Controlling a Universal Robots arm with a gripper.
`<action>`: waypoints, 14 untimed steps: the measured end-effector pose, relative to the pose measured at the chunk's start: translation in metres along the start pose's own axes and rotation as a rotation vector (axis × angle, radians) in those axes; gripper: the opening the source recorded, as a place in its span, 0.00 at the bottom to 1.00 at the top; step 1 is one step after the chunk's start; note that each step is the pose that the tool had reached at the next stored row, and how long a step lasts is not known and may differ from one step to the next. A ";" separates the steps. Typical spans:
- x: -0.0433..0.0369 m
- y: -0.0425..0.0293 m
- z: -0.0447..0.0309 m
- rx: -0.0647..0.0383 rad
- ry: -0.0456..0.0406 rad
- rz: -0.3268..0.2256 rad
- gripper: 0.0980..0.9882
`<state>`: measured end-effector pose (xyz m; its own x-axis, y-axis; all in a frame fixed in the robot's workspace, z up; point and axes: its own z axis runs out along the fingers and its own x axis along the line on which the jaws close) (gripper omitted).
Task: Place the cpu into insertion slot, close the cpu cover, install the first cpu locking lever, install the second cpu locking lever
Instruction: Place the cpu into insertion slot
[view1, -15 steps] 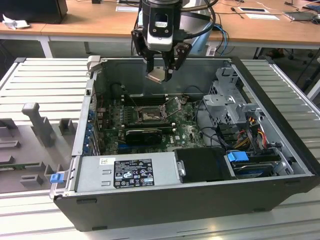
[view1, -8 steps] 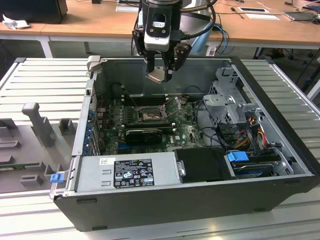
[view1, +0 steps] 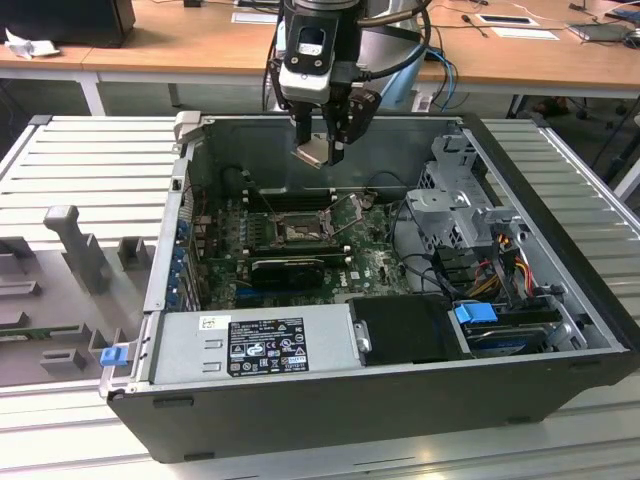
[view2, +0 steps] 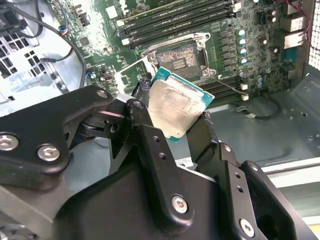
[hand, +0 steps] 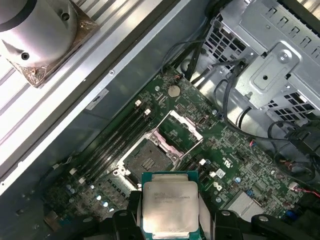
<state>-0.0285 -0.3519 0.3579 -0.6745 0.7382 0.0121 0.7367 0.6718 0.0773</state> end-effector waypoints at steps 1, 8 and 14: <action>0.0000 0.0000 0.0001 0.000 -0.0006 0.008 0.50; 0.0000 -0.0001 0.0008 -0.001 -0.0071 0.094 0.50; 0.0000 -0.0001 0.0013 -0.002 -0.0116 0.152 0.50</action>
<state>-0.0284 -0.3519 0.3566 -0.5545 0.8321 0.0122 0.8302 0.5521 0.0772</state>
